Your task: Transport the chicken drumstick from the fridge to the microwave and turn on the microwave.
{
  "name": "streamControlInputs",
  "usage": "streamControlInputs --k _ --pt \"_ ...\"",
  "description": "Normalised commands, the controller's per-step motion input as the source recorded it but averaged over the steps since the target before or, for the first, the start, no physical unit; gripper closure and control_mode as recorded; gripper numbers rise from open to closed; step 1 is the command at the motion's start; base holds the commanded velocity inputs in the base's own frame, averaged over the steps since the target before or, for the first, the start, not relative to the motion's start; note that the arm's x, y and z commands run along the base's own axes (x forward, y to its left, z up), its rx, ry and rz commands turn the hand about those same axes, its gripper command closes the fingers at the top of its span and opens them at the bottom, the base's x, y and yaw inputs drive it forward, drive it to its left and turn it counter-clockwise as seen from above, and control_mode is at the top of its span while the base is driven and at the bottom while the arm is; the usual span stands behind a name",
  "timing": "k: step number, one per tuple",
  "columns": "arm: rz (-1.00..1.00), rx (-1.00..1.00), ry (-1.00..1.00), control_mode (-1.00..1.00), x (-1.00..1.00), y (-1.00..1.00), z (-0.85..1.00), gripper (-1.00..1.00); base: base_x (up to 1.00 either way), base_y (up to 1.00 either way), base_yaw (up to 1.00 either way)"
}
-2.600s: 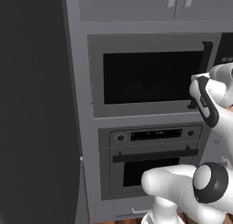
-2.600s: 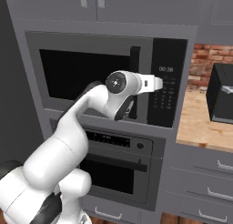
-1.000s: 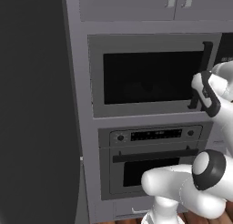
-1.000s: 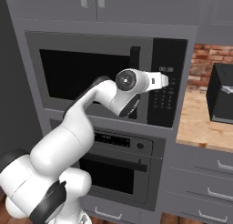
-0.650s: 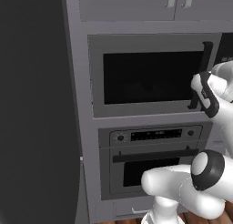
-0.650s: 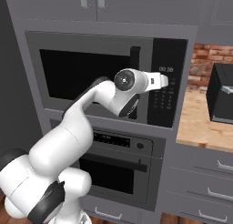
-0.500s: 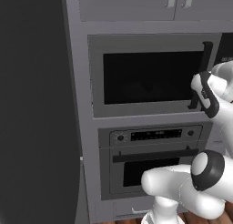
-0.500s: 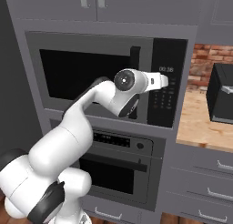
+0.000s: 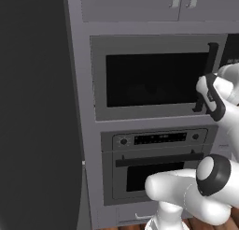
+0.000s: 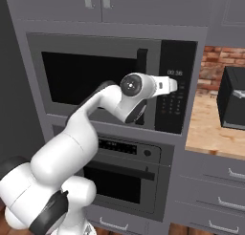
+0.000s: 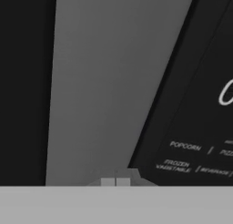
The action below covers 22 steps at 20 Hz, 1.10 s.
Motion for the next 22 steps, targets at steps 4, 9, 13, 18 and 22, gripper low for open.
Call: streamControlInputs --k 4,9,13,18,22 --pt "0.0 0.0 -0.01 -1.0 -0.02 -0.1 0.0 1.0 0.0 0.0 0.0" --pt "0.0 0.0 -0.01 -1.0 -0.09 -0.1 0.0 1.0 0.0 0.0 0.0" --pt "0.0 0.0 -0.02 -1.0 -0.21 -0.01 0.0 1.0 0.0 0.0 0.0" --pt "0.0 0.0 -0.01 -1.0 -0.33 0.0 0.01 1.0 0.0 0.0 0.0" --pt "0.0 0.0 0.0 -1.0 -0.38 0.0 0.01 1.0 0.0 0.0 0.0"
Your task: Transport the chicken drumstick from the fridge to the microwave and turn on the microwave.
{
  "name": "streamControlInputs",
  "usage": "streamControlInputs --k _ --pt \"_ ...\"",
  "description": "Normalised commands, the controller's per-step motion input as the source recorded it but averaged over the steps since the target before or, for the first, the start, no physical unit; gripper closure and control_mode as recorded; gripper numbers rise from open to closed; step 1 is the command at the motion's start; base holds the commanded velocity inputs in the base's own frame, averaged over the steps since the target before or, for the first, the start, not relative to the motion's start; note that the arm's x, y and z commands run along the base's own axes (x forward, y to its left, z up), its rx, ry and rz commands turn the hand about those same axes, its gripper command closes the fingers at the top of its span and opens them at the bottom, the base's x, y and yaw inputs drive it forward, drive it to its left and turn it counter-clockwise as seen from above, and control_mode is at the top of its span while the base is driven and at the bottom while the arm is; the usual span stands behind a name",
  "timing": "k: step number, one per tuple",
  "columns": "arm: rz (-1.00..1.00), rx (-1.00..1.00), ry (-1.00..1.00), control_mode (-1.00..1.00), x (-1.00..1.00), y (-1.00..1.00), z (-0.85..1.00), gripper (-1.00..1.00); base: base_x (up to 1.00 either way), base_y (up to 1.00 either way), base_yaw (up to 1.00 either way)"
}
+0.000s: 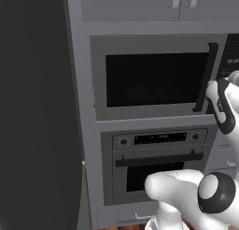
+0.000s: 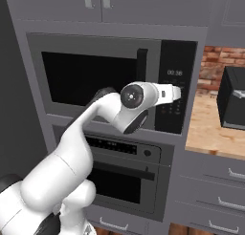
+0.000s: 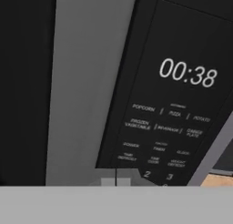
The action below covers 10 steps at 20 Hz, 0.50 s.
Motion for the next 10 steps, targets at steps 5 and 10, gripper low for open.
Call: streamControlInputs --k 5,10 --pt "0.0 0.0 0.0 -1.0 -0.32 -0.09 0.0 1.0 0.0 0.0 0.0" --pt "0.0 0.04 0.0 -1.0 -0.25 -0.12 0.0 1.0 0.0 0.0 0.0"
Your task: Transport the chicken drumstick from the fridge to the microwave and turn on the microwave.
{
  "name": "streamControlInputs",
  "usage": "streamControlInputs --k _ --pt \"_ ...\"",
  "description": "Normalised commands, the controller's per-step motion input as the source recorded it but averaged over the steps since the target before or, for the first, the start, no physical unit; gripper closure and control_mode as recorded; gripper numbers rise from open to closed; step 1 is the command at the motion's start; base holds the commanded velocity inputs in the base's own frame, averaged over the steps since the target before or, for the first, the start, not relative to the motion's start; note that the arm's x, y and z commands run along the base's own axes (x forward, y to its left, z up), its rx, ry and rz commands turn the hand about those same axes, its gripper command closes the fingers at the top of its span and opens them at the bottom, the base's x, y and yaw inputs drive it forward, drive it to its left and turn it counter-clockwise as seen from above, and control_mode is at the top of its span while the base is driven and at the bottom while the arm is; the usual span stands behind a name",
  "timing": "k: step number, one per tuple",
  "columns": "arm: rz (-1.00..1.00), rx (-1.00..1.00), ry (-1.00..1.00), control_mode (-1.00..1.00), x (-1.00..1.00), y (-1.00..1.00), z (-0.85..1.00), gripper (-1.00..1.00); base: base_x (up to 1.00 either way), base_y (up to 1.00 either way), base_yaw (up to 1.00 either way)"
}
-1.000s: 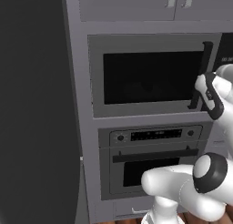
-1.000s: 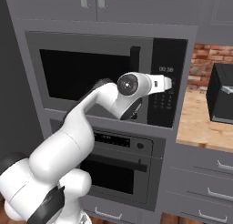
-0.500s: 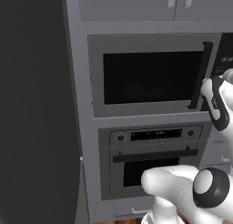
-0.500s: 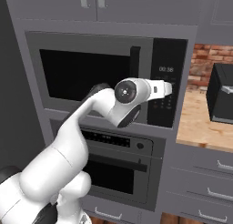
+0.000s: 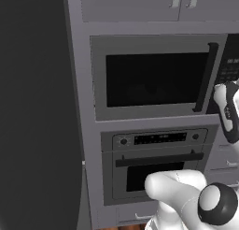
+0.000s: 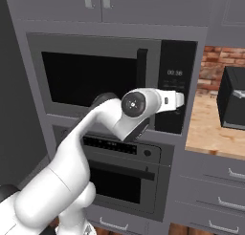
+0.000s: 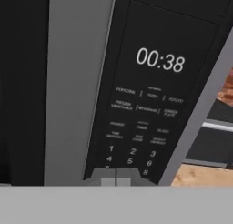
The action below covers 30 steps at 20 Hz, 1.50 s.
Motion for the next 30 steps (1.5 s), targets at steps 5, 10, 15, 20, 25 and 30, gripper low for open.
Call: streamControlInputs --k 5,10,15,20,25,30 --pt "-0.02 0.18 0.0 -1.0 -0.05 0.0 0.0 1.0 0.0 0.0 0.0" --pt "-0.1 0.37 0.0 -1.0 0.0 -0.01 0.0 1.0 0.0 0.0 0.0" --pt "-0.14 0.45 0.0 -1.0 0.0 -0.06 0.0 1.0 0.0 0.0 0.0" --pt "-0.13 0.54 0.0 -1.0 -0.05 -0.09 0.0 1.0 0.0 0.0 0.0" --pt "-0.12 0.52 0.0 -1.0 -0.14 -0.15 0.0 1.0 0.0 0.0 0.0" --pt "-0.11 0.43 0.0 -1.0 -0.16 -0.16 -0.01 1.0 0.0 0.0 0.0"
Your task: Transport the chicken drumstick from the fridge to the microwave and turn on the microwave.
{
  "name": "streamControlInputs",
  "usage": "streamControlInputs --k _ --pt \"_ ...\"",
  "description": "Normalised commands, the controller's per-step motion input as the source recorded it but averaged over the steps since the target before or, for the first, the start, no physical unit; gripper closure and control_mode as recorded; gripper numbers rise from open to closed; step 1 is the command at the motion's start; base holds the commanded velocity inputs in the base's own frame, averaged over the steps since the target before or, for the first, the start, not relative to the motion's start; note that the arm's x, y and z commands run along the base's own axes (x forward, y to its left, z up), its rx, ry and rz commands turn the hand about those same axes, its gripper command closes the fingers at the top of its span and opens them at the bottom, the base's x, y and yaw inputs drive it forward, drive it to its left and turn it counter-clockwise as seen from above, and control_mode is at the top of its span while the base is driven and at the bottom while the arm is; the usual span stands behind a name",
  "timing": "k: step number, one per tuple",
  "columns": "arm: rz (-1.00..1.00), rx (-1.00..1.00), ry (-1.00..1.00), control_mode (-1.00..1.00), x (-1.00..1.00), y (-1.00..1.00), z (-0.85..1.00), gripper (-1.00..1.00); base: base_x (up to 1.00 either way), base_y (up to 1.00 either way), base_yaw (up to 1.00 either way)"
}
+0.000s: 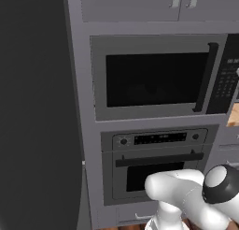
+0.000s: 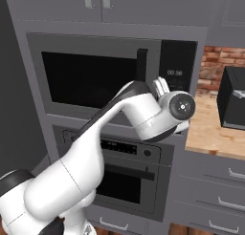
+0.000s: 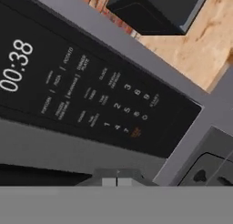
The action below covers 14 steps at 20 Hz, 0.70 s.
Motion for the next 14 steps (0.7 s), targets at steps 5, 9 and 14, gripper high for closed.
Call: streamControlInputs --k 5,9,14 --pt "-0.12 0.28 -0.04 -1.0 -0.16 -0.1 -0.04 1.0 0.0 0.0 0.0" --pt "-0.12 0.12 -0.11 -1.0 -0.15 0.0 -0.23 1.0 0.0 0.0 0.0" --pt "-0.09 0.16 -0.07 -1.0 -0.13 0.0 -0.37 1.0 0.0 0.0 0.0"
